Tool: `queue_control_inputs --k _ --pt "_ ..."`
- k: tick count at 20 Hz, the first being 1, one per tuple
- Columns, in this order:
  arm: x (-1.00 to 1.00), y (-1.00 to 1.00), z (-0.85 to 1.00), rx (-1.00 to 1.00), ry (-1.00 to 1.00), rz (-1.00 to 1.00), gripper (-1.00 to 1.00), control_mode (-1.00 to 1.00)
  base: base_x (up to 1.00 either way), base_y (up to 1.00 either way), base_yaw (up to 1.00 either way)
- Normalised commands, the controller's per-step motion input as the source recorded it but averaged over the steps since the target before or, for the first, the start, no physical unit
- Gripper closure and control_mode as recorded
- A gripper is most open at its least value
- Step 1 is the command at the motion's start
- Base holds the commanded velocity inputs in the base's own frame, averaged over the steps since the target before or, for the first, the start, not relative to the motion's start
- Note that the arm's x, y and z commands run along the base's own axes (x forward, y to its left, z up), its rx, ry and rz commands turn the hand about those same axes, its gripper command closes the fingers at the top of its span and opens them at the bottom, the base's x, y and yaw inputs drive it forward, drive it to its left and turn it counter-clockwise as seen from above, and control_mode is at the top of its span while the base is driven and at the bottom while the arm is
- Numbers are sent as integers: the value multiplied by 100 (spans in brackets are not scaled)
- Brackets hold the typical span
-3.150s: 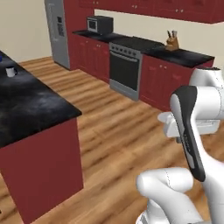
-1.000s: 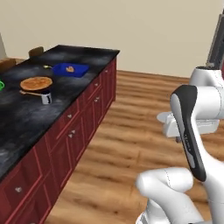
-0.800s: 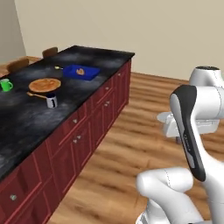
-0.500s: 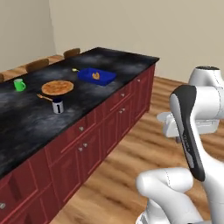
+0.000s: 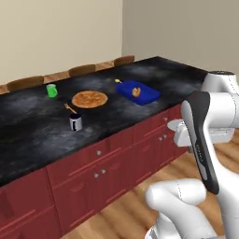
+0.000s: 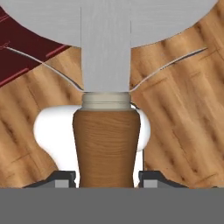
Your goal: Take the pizza cutter from the drawer on the left and place it on the dining counter for cutting.
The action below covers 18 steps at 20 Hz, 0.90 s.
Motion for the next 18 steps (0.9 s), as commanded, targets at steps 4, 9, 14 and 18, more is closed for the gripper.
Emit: queue_control_inputs --k 4,9,14,18 --pt "0 0 0 0 0 0 100 100 100 -54 57" --pt "0 0 0 0 0 0 100 100 95 -68 51" --pt "0 0 0 0 0 0 100 100 73 -63 40" --pt "0 0 0 0 0 0 100 100 66 -48 29"
